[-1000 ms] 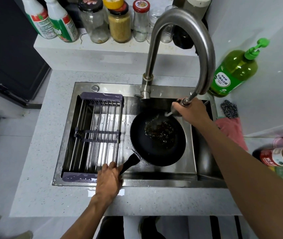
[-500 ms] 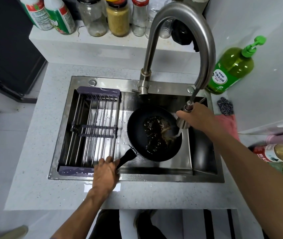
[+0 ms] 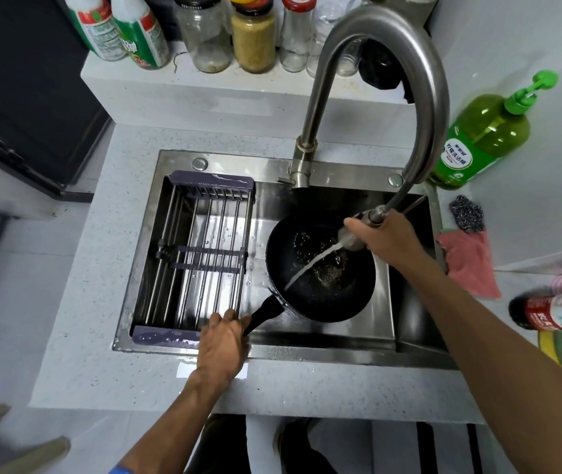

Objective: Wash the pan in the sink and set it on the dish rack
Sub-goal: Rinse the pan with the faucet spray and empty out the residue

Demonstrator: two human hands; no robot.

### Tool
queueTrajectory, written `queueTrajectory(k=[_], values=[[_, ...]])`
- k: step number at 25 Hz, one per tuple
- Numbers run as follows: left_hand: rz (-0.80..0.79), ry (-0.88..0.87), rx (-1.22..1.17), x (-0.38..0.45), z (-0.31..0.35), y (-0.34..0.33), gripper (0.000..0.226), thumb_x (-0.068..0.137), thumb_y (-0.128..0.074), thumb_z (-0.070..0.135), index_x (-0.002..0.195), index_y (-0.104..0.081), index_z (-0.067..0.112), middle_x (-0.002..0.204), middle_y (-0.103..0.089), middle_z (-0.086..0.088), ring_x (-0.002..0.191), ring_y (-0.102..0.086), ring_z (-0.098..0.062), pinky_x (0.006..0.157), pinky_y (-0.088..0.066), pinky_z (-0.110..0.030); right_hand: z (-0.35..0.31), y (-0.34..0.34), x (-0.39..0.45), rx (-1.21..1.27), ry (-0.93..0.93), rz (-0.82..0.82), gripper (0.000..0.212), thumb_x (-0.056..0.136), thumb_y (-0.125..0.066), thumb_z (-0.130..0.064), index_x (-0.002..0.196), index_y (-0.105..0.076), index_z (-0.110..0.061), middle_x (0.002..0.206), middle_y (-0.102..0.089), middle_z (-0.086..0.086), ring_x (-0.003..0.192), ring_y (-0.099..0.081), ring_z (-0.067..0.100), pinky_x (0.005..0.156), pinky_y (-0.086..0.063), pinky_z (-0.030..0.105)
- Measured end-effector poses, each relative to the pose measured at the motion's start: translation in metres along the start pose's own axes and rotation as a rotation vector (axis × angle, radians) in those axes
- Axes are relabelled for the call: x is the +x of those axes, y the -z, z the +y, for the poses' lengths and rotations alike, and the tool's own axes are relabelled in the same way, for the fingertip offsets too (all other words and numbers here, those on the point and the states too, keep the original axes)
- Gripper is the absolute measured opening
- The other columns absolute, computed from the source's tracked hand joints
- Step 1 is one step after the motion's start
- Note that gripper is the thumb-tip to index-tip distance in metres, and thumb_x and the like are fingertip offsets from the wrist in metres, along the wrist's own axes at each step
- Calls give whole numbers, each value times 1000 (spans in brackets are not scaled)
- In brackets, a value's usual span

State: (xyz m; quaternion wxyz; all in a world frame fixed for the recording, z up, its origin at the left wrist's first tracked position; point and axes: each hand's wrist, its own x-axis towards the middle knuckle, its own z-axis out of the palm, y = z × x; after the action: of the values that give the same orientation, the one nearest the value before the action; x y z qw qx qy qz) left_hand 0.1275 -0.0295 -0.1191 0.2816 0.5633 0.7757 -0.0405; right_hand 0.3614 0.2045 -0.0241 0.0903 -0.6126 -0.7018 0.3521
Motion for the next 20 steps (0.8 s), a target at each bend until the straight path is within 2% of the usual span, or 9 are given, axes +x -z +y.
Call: queueTrajectory(k=[3, 5, 7, 10, 14, 17, 20], values=[[15, -14, 14, -1, -1, -2, 43, 87, -64, 27, 128, -55, 32, 112, -54, 3, 105, -45, -19, 93, -42, -34, 7, 1, -6, -62, -43, 0, 50, 87, -67, -46, 57, -59, -7, 55, -66, 3, 59, -66, 21, 69, -52, 34], [13, -26, 8, -1, 0, -2, 44, 87, -63, 27, 129, -53, 33, 112, -54, 2, 104, -45, -19, 93, -42, -34, -6, -15, -12, 71, -29, -72, 51, 87, -68, -45, 61, -61, -1, 55, -65, 9, 53, -63, 21, 66, -52, 33], [-6, -26, 1, 0, -1, -2, 43, 87, -64, 26, 128, -54, 33, 111, -54, 3, 103, -44, -18, 92, -42, -33, -15, -19, -3, 164, -34, -26, 49, 89, -66, -46, 66, -65, -3, 58, -66, 9, 53, -61, 19, 65, -52, 36], [1, 15, -50, 0, -3, -4, 42, 86, -64, 26, 126, -56, 32, 104, -53, 4, 98, -43, -15, 88, -44, -31, -9, -10, 16, 99, -85, 68, 49, 85, -63, -56, 64, -67, -11, 60, -67, 4, 60, -64, 20, 72, -57, 41], [-13, 7, -46, 1, -2, -6, 45, 84, -65, 26, 127, -55, 34, 104, -52, 5, 97, -42, -14, 91, -45, -32, -14, -20, 19, 295, -122, 39, 41, 78, -67, -56, 85, -74, -15, 70, -73, 6, 65, -69, 18, 74, -60, 49], [-12, 26, -43, 3, -3, -5, 42, 85, -65, 26, 125, -57, 32, 104, -51, 6, 98, -41, -14, 93, -43, -31, -25, -20, 27, 447, -172, 89, 35, 80, -71, -47, 89, -76, -13, 76, -73, 15, 60, -63, 17, 66, -60, 44], [-10, 10, -35, 1, 0, -2, 39, 87, -65, 25, 124, -58, 31, 106, -53, 4, 99, -44, -16, 91, -44, -32, -24, -20, 25, 487, -165, 82, 25, 81, -72, -44, 82, -76, -19, 65, -69, 4, 60, -61, 17, 60, -56, 34]])
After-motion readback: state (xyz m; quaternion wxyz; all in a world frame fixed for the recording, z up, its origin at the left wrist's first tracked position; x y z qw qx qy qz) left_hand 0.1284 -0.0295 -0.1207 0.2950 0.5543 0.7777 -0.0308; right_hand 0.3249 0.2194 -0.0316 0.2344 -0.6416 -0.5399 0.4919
